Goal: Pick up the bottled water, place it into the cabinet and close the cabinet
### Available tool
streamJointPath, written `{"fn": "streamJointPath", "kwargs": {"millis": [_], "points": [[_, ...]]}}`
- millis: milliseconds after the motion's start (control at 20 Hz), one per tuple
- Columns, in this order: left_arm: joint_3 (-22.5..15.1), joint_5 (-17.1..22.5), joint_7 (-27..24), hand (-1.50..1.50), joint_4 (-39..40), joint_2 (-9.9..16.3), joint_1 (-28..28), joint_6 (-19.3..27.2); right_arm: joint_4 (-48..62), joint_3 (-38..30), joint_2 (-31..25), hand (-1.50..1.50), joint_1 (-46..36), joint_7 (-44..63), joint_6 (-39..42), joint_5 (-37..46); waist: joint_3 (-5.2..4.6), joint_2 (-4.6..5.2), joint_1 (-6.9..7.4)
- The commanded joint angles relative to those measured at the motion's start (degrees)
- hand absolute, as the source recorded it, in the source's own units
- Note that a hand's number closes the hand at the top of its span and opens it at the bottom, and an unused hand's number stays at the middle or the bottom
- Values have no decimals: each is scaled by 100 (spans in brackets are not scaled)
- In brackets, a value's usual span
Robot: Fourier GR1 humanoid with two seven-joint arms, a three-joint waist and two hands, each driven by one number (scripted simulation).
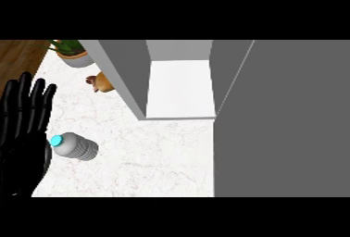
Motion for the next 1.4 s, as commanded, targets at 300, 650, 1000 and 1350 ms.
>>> {"fn": "streamJointPath", "kwargs": {"millis": [300, 650, 1000, 1350], "points": [[984, 377, 545, -150, -406, -239, 936, 1010, -769, 653, 21, -150, 773, 325, 430, -199, -80, -166, 211], [343, 177, 1178, -150, -1485, -251, 1547, 1670, -1533, 1444, 159, -150, 1238, 742, 374, 213, -68, -126, 92], [129, 60, 1473, -150, -2076, -254, 2124, 1768, -2121, 2006, 320, -150, 1023, 1742, 38, 745, -70, -122, 105], [51, -193, 1626, -150, -1876, -255, 1979, 1850, -2531, 2790, 447, -150, 1110, 2033, -278, 1313, -71, -123, 72]]}}
